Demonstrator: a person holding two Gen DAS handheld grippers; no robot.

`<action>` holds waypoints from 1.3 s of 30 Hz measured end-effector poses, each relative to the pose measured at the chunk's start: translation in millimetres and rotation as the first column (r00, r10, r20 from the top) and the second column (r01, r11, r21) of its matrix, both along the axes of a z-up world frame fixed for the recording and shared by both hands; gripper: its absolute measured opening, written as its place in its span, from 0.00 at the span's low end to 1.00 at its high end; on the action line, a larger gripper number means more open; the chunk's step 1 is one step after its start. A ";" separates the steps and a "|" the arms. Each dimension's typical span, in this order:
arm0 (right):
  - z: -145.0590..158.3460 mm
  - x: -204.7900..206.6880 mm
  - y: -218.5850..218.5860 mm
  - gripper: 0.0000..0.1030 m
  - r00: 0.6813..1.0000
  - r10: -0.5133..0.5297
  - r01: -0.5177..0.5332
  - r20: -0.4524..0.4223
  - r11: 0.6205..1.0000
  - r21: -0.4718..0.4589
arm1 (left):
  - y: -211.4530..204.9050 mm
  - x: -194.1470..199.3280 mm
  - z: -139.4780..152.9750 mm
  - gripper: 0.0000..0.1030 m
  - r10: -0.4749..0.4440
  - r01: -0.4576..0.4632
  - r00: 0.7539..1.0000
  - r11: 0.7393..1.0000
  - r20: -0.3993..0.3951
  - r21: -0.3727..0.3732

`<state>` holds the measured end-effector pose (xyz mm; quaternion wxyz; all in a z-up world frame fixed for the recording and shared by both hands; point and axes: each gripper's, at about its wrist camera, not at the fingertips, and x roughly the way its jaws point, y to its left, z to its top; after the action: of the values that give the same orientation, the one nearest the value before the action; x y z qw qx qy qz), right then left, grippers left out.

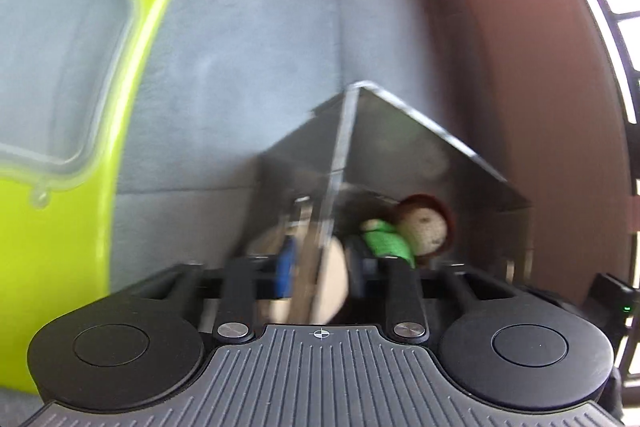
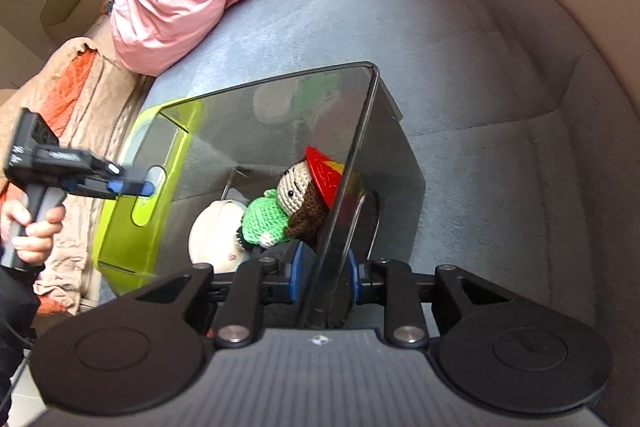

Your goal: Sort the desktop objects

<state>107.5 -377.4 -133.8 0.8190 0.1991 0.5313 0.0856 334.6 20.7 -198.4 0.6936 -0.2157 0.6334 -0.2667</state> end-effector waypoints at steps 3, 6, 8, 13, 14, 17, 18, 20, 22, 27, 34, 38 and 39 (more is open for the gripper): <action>-1.8 2.7 2.9 0.24 1.000 0.014 -0.014 0.007 1.000 -0.004 | 11.8 -13.9 -0.3 0.15 0.014 -0.014 1.000 1.000 0.028 0.007; 2.2 4.5 13.8 0.25 0.999 0.040 -0.039 0.034 0.999 -0.033 | 22.0 -42.3 14.3 0.15 -0.023 0.014 0.993 0.997 0.113 0.076; 4.7 9.5 20.7 0.25 0.997 0.056 -0.055 0.055 0.998 -0.019 | 37.3 -60.7 20.5 0.20 -0.010 0.001 0.993 0.997 0.116 0.083; 1.2 36.1 57.0 0.24 0.990 0.118 -0.118 0.076 0.993 -0.005 | 95.3 -82.6 25.3 0.24 0.147 -0.153 0.985 0.986 0.092 0.062; -2.8 42.3 68.3 0.24 0.987 0.144 -0.143 0.067 0.989 -0.018 | 103.0 -83.9 24.8 0.25 0.174 -0.181 0.980 0.981 0.095 0.068; -16.7 53.3 97.4 0.24 0.978 0.204 -0.201 0.033 0.976 -0.083 | 103.3 -85.5 23.5 0.32 0.190 -0.196 0.977 0.979 0.097 0.061; -19.0 52.2 97.4 0.24 0.981 0.191 -0.188 0.034 0.979 -0.082 | 97.8 -85.8 24.1 0.35 0.174 -0.182 0.979 0.981 0.106 0.071; -19.8 48.3 83.2 0.17 0.988 0.151 -0.150 0.026 0.988 -0.025 | 81.9 -84.4 25.0 0.48 0.138 -0.149 0.983 0.985 0.124 0.086; -16.6 40.5 69.0 0.16 0.992 0.125 -0.125 0.027 0.992 0.002 | 65.9 -84.0 26.8 0.63 0.127 -0.140 0.982 0.986 0.140 0.092; 15.0 14.7 59.0 0.11 0.986 0.128 -0.125 0.107 0.991 -0.042 | 52.4 -88.3 38.6 0.72 0.129 -0.146 0.976 0.985 0.176 0.087; 70.5 -22.3 96.1 0.62 0.928 0.304 -0.269 0.214 0.947 -0.177 | 92.0 -100.9 31.2 0.79 0.304 -0.304 0.950 0.953 0.069 -0.015; 78.2 -63.9 133.4 0.80 0.843 0.501 -0.466 0.197 0.863 -0.197 | 97.4 -132.9 71.0 0.93 0.326 -0.349 0.924 0.932 0.199 0.095; 71.3 -70.7 146.2 0.81 0.822 0.545 -0.512 0.164 0.834 -0.204 | 96.9 -140.9 81.5 0.93 0.317 -0.351 0.922 0.928 0.224 0.129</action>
<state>36.9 -231.2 -62.5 0.8280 -0.0292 0.4787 0.2905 193.8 117.6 -116.9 0.8043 -0.2344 0.5346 -0.1106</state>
